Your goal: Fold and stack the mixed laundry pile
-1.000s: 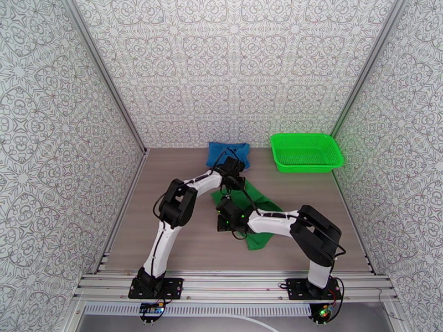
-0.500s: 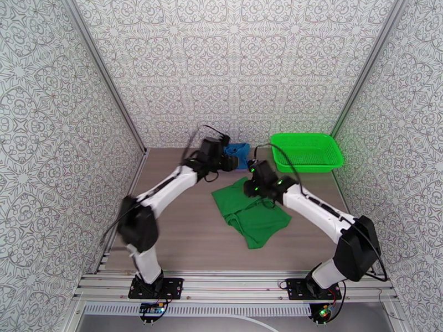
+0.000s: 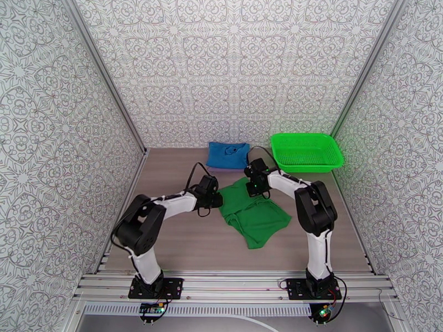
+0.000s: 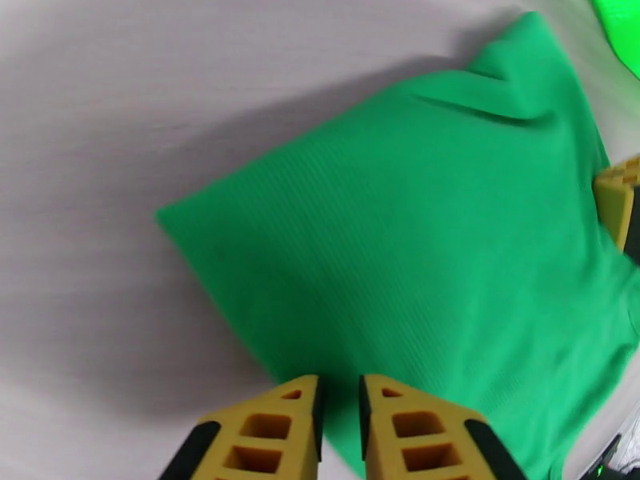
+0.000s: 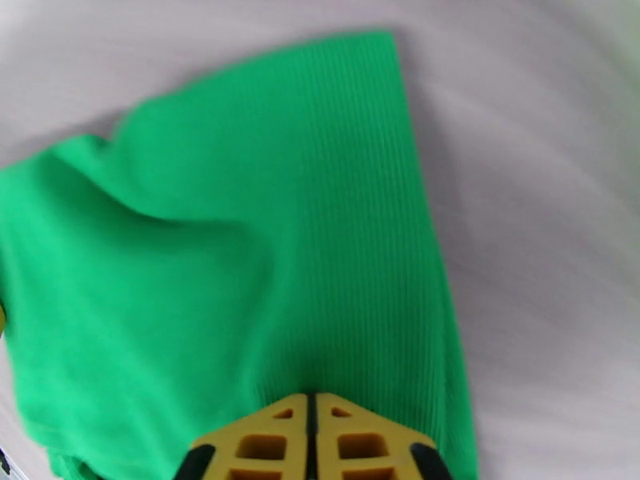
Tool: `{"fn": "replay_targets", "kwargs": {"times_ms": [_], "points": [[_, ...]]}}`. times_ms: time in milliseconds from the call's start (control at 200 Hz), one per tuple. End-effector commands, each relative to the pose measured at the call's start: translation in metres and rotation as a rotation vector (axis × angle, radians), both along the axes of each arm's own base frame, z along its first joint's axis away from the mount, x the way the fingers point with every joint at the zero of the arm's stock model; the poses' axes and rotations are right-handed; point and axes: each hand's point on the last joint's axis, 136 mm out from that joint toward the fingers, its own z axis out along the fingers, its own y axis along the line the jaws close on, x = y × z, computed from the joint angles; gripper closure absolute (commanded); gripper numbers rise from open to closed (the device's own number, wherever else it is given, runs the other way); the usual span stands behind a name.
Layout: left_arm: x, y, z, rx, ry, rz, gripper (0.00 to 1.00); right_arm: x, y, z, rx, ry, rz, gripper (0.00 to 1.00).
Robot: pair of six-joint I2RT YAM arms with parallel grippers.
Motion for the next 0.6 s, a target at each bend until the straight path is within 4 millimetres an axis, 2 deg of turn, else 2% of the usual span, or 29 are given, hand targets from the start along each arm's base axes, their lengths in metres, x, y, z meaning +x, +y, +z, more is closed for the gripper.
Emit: {"fn": "replay_targets", "kwargs": {"times_ms": [0,165,290,345,355,365,465,565,590,595], "points": [[0.033,-0.017,0.008,-0.053,-0.060,0.022,0.82,-0.005,-0.012,-0.016,-0.016,0.012,-0.085,0.93],[0.056,-0.018,-0.022,-0.007,-0.002,-0.034,0.84,-0.027,-0.036,-0.033,-0.025,0.054,-0.324,0.94],[0.082,-0.023,-0.030,0.008,0.009,-0.086,0.85,-0.048,-0.041,-0.038,0.080,0.060,-0.533,0.94],[0.093,-0.024,-0.022,0.015,-0.007,-0.104,0.85,-0.055,-0.041,-0.038,0.123,0.042,-0.611,0.94],[0.093,-0.023,-0.031,0.025,0.010,-0.107,0.85,-0.057,-0.042,-0.038,0.129,0.039,-0.624,0.94],[0.094,-0.023,-0.032,0.028,0.011,-0.109,0.85,-0.058,-0.042,-0.039,0.134,0.037,-0.638,0.94],[0.105,-0.019,-0.025,0.059,0.005,-0.123,0.85,-0.061,-0.041,-0.033,0.176,-0.021,-0.720,0.93],[0.103,-0.017,-0.011,0.069,-0.009,-0.125,0.85,-0.051,-0.046,-0.023,0.145,-0.069,-0.719,0.93],[0.100,-0.015,-0.014,0.078,-0.001,-0.123,0.85,-0.047,-0.046,-0.018,0.128,-0.083,-0.706,0.93],[0.101,-0.015,-0.008,0.075,-0.012,-0.122,0.84,-0.046,-0.046,-0.017,0.126,-0.087,-0.704,0.93]]}}
